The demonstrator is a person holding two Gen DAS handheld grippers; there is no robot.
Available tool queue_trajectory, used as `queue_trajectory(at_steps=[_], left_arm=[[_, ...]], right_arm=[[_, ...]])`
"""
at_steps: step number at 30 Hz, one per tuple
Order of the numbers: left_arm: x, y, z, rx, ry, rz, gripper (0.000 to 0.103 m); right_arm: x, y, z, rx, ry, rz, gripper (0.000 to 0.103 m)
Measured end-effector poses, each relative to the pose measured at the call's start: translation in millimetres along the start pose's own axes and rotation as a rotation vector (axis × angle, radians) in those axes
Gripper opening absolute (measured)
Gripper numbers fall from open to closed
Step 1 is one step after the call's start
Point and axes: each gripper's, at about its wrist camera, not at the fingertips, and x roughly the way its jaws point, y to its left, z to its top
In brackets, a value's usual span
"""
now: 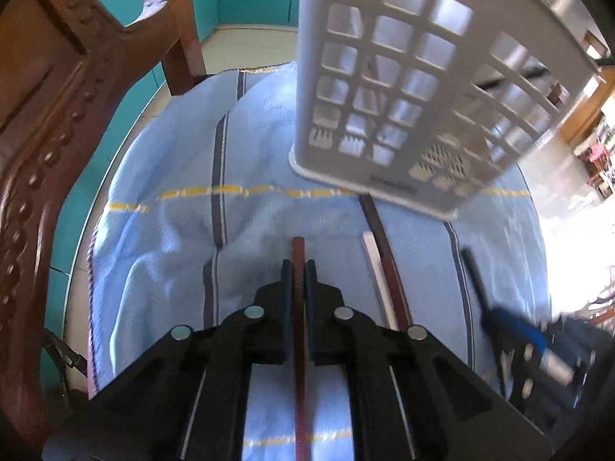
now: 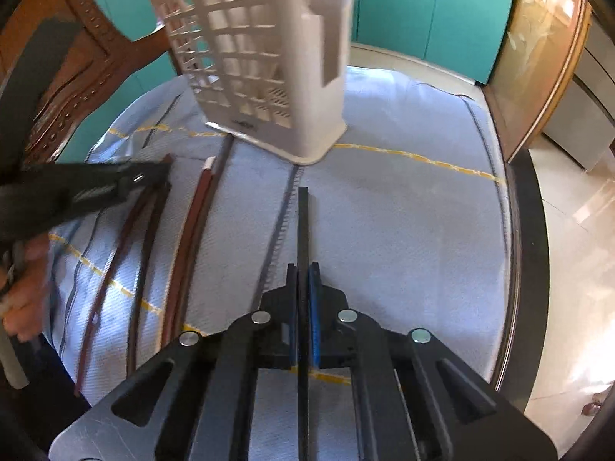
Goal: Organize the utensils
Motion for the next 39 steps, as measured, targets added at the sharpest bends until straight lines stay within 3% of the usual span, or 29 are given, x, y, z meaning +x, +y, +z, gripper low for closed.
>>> queue_trajectory(at_steps=[13,23,32,39], left_arm=[[-22.5,-8.6,-43.8,0.078,-0.006,0.059,0.008],[-38.3,-45.3,-66.2,0.134,-0.006,0.102,0.011],[-40.0,-61.1,-80.3,0.16,-0.006,0.128,0.012],[-34.2,-58.0,-73.2,0.17,-0.007,0.135,0.012]], right_arm=[[3.8,1.2,2.5,-0.016,0.0,-0.021,0.012],[11.0,6.9,10.0,-0.023,-0.024,-0.055,0.023],[15.1,14.1,15.4,-0.022,-0.032,-0.065,0.026],[14.2,13.3,15.1,-0.022,-0.032,-0.067,0.026]])
